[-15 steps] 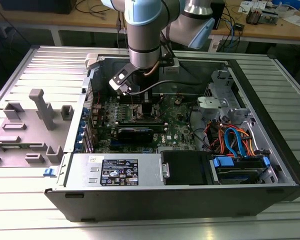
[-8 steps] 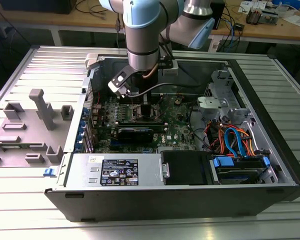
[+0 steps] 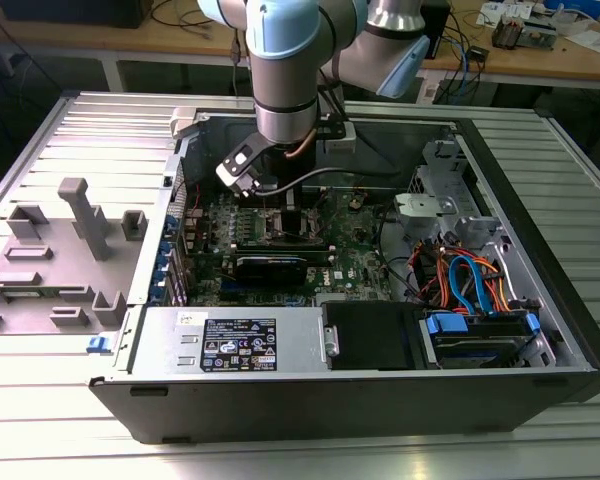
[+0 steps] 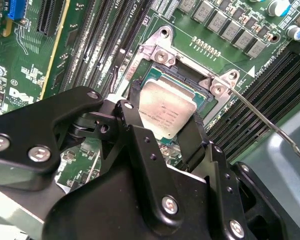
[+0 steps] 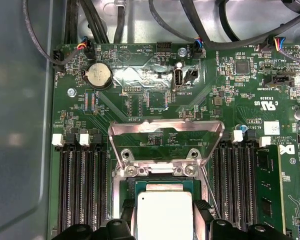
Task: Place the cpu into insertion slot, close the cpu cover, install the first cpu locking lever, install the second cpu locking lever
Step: 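Place the cpu into insertion slot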
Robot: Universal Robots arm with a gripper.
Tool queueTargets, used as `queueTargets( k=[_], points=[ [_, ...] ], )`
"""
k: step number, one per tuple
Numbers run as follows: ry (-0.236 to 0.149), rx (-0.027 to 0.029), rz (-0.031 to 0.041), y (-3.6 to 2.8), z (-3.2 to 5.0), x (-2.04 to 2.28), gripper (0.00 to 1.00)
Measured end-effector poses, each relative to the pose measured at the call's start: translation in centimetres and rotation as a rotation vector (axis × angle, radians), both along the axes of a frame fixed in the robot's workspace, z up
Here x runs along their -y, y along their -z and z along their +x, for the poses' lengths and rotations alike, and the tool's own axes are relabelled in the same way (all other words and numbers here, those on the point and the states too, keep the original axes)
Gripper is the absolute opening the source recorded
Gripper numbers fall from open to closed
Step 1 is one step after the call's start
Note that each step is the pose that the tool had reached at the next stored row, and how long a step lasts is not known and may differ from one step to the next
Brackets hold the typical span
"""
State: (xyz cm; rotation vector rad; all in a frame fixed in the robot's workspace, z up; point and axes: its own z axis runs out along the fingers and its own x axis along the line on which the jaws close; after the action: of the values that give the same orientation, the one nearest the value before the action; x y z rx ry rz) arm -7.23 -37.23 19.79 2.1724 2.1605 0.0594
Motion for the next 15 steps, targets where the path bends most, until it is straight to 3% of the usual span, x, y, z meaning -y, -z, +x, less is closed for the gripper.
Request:
queueTargets(
  k=[15],
  points=[
    [-0.004, -0.0003, -0.0003, 0.06, -0.13, 0.00, 0.54]
  ],
)
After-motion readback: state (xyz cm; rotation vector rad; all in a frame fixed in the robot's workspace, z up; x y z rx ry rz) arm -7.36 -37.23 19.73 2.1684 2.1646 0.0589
